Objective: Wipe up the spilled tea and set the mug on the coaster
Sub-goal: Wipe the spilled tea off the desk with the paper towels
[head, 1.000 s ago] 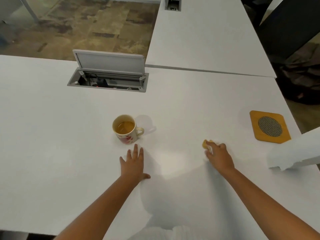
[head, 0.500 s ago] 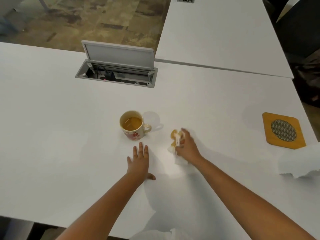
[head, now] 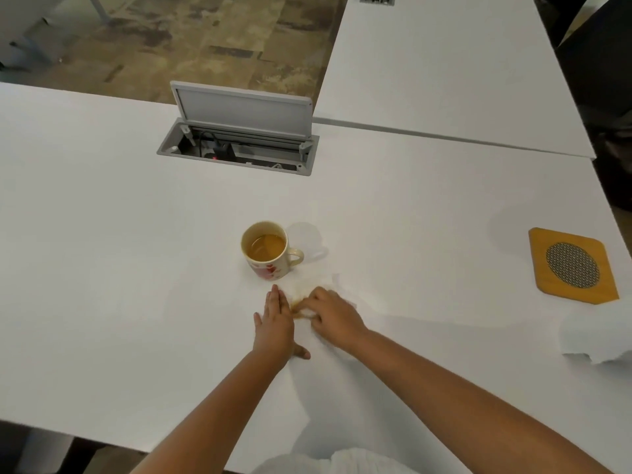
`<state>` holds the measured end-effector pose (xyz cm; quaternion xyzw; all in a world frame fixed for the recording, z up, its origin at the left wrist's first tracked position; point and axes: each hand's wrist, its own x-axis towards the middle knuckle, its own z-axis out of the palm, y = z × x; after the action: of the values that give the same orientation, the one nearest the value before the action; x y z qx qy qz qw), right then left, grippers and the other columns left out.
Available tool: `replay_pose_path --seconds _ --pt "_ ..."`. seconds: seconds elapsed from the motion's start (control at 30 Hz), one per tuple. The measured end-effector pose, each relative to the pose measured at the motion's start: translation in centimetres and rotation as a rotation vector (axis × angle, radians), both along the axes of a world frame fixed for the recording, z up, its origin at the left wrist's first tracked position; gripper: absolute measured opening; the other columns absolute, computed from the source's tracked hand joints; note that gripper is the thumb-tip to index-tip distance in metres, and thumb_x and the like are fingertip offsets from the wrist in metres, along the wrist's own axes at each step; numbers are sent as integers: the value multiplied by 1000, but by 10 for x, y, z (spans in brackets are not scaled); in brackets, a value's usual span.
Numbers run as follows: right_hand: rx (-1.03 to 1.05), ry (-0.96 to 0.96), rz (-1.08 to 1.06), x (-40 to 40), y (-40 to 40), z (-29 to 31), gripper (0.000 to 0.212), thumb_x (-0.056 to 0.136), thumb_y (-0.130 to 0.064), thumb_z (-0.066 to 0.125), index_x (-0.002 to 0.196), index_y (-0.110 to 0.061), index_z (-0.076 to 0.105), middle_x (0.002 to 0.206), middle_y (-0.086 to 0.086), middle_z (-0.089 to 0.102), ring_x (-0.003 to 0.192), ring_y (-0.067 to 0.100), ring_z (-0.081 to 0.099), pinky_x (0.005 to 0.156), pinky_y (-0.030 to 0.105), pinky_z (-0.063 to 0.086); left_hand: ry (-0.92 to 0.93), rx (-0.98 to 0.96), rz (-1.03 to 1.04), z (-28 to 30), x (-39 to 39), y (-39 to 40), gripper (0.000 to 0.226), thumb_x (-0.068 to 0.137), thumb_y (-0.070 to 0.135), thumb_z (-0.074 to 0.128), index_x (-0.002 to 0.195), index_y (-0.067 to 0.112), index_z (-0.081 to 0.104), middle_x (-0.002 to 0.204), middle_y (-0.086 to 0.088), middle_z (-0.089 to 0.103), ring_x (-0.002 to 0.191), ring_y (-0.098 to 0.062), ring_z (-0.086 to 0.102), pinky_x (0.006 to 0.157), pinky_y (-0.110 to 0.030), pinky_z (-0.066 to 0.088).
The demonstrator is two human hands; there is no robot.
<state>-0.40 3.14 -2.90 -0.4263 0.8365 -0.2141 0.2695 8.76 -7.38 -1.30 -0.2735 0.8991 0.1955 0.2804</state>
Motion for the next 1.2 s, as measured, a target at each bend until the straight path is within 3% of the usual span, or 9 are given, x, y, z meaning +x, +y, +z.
replay_pose_path --seconds 0.17,0.27,0.43,0.63,0.8,0.93,1.03,1.1,1.2 --pt "88 -66 -20 -23 56 5 39 77 -12 53 100 -41 64 97 -11 51 97 11 54 72 25 40 4 18 21 3 -1 0 132 65 44 79 142 1 -19 155 -12 -19 144 -27 -12 117 -48 6" --pt "110 -36 -327 -61 92 12 33 81 -11 55 101 -33 66 106 0 57 97 16 58 79 29 45 4 7 18 4 -1 -1 131 65 44 79 142 0 -18 155 -11 -18 144 -27 -9 117 -48 8" --pt "204 6 -774 -65 154 18 27 83 -20 57 109 -24 55 106 12 59 80 29 59 70 30 44 77 53 88 5 -2 2 139 59 37 84 141 6 -24 156 -7 -14 145 -28 -4 117 -50 6" --pt "247 -31 -824 10 113 19 40 84 -17 56 120 -10 41 120 20 47 98 41 58 80 40 46 78 41 83 5 -4 3 144 55 37 86 140 7 -26 156 -9 -12 144 -31 2 116 -47 17" --pt "168 -117 -633 52 45 24 41 86 -15 52 125 -13 40 126 15 42 103 36 57 83 36 46 67 -7 -21 2 -4 -1 143 55 43 85 142 5 -22 156 -6 -18 144 -28 -9 115 -43 19" --pt "-41 -589 -653 48 5 35 37 85 -10 56 121 -13 48 105 10 53 82 20 55 71 29 50 139 35 -53 1 4 -7 131 59 50 80 147 10 -10 157 -4 -12 145 -25 -2 114 -41 24" --pt "-316 -1005 -858 21 7 45 35 87 -2 51 121 -11 48 88 9 56 61 15 54 54 25 52 373 109 97 2 17 -16 111 62 49 78 147 14 14 157 0 9 139 -23 28 106 -40 38" --pt "-470 -1125 -950 0 24 51 35 87 -3 49 120 -14 51 83 6 60 63 15 55 56 24 50 507 143 274 3 26 -24 98 65 46 78 143 19 24 152 2 24 123 -21 48 95 -41 49" --pt "-632 -1234 -1022 -23 56 52 31 88 -8 50 115 -20 57 85 0 64 70 13 60 58 23 48 657 168 490 5 32 -37 93 66 44 78 141 21 27 146 -1 33 113 -21 54 87 -37 50"
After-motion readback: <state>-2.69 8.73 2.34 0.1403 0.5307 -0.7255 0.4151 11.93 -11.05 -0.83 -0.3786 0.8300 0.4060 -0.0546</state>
